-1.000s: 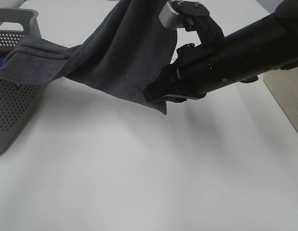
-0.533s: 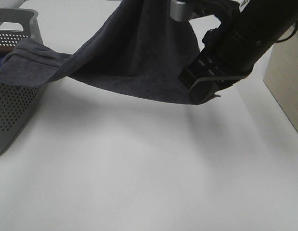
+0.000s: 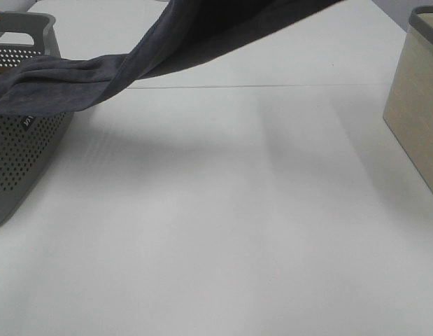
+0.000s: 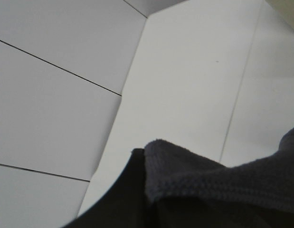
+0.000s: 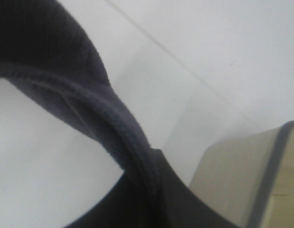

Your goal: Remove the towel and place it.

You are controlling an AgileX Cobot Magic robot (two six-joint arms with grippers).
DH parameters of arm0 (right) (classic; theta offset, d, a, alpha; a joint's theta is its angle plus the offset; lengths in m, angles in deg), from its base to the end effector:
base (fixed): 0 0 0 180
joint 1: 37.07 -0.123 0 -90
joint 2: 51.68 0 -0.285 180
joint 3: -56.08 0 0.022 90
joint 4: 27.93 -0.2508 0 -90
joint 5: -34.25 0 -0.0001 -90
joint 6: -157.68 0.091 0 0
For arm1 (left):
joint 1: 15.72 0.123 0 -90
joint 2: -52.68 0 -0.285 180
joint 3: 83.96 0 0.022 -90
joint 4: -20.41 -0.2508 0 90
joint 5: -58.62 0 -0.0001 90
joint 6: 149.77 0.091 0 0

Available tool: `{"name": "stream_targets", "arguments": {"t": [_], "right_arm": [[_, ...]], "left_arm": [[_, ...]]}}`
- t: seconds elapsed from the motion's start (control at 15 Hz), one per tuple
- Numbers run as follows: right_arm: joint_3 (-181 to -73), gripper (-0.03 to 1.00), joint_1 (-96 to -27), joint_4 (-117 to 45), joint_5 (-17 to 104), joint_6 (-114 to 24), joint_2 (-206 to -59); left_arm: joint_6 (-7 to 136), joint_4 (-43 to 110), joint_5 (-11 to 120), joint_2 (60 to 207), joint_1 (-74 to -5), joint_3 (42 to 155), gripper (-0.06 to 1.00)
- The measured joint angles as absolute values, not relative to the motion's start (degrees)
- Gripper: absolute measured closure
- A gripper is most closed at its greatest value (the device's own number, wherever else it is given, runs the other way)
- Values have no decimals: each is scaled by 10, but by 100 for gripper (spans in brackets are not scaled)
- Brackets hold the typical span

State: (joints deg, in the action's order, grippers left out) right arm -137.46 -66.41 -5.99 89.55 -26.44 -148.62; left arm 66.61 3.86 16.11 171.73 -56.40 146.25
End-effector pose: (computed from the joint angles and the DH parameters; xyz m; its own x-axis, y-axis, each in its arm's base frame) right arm 0.3105 0.1424 0.3935 -0.5234 -0.6140 -0.5908 -0.4559 0.7876 -0.4147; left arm 0.3513 -0.2788 0.4524 0.2055 0.7960 -0.5694 0.5278 0.3998 0.7494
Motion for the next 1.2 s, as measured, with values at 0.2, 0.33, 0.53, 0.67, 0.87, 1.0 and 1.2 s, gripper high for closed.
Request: {"name": "stream_targets", "arguments": {"t": [0.2,0.33,0.53,0.67,0.87,1.0,1.2], "right_arm": [[-1469,96,-655,6,891,-264,-1501],[-1512,96,-636,12,876,-264,-1520],[-1630,96,-622,0,814,-263,-1582],[-1673,96,-622,-6,769,-260,-1601],[-1686,96,-622,-3,716,-252,-1613],[-1686,96,-621,13,678,-242,-1621],[-1686,96,-619,85,638,-168,-1621]], "left_arm": [[664,44,245,1717,-527,1462,94],[663,59,287,1717,-506,1462,94],[664,74,438,1734,-459,1462,94],[664,74,510,1747,-446,1462,94],[668,66,615,1756,-442,1462,94],[679,53,701,1756,-442,1462,94],[683,47,713,1758,-426,1462,94]]}}
